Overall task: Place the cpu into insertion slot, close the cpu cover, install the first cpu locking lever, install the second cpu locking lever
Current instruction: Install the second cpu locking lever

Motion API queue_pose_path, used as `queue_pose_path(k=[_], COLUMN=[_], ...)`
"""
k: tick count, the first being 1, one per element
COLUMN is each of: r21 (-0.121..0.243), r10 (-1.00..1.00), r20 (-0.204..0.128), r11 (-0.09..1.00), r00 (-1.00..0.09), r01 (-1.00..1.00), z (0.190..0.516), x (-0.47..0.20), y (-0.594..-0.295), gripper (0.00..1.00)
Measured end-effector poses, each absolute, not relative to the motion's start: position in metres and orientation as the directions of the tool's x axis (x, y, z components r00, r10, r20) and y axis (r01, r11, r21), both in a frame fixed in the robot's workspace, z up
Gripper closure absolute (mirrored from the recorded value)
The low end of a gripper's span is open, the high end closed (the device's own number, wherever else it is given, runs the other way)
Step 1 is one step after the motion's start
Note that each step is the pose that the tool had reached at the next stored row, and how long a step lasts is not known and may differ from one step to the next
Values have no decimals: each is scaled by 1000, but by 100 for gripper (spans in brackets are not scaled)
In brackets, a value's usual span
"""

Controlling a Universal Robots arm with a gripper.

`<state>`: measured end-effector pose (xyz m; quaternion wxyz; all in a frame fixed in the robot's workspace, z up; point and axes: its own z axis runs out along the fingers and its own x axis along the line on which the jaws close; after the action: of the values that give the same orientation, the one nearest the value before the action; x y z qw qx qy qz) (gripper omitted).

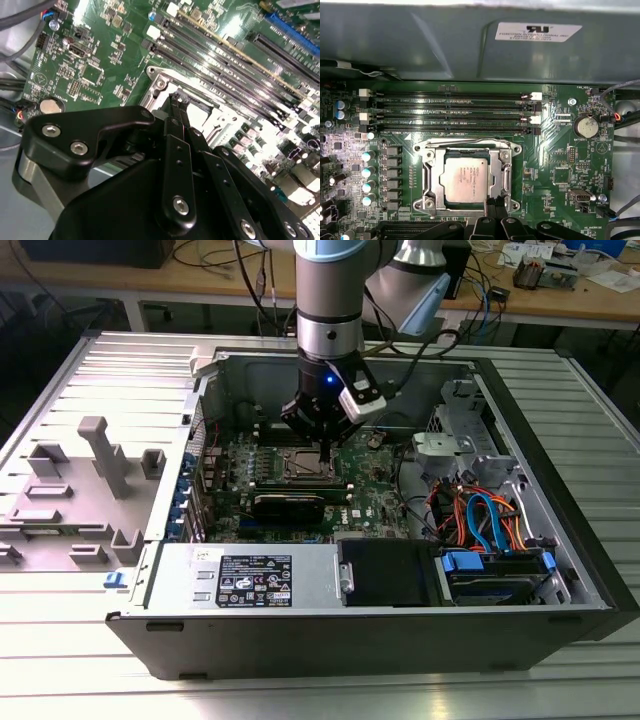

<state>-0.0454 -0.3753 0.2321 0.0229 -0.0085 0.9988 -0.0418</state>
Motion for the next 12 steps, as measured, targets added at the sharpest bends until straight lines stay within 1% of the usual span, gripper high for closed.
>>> queue_pose_path(k=[6, 12], r21=[-84, -80], r10=[-19, -22], r20=[-45, -45], r11=[996, 997], r00=[-999, -999], r01=[-15, -18], z=[235, 235], x=[-45, -49], y=[-380, -394], gripper=[89, 89])
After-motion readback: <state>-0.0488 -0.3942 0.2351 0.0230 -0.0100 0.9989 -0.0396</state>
